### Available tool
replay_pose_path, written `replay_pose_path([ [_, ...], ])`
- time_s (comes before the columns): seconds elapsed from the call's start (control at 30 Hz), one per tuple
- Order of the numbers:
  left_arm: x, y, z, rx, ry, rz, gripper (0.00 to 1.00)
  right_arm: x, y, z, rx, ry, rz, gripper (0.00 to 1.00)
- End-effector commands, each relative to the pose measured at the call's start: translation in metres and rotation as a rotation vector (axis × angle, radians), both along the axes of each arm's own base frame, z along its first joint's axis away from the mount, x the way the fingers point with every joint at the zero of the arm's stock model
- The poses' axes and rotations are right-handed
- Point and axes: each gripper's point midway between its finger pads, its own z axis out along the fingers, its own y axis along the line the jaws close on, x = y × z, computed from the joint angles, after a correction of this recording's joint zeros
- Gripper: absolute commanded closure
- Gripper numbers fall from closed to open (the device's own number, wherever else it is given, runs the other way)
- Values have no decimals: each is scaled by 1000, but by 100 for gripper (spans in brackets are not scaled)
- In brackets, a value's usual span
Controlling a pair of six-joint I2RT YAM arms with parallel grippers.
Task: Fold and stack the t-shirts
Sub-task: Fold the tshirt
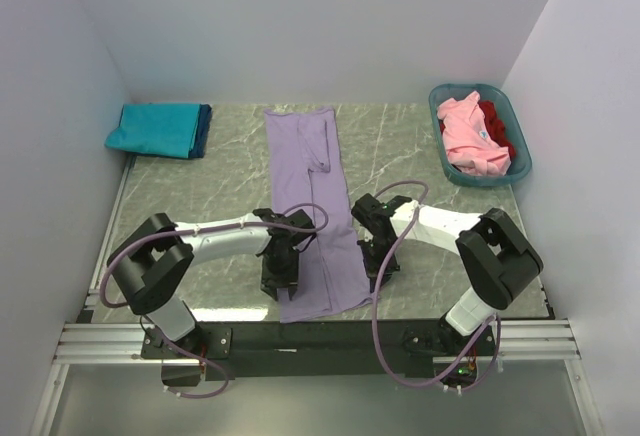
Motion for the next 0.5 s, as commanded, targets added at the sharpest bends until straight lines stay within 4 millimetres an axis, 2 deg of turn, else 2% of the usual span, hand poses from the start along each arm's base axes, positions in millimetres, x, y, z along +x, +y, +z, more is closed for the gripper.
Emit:
replay_pose_path([
  [0.0, -2, -7, 4, 2, 7, -13, 55, 11, 17, 20, 81, -49, 6, 100],
  [0.17, -4, -3, -3, 26, 26, -5, 53, 15, 19, 24, 88, -69, 0, 100],
  [0.3, -6, -3, -8, 22, 36, -9, 58, 18, 19, 27, 88, -89, -5, 100],
  [0.33, -7, -3, -9, 26, 39, -12, 62, 19, 20, 27, 91, -92, -6, 100],
  [0.37, -6, -4, -9, 26, 41, -12, 76, 19, 19, 26, 87, -95, -6, 100],
  [0.47, -8, -3, -9, 24, 43, -15, 99, 19, 22, 26, 99, -95, -10, 100],
])
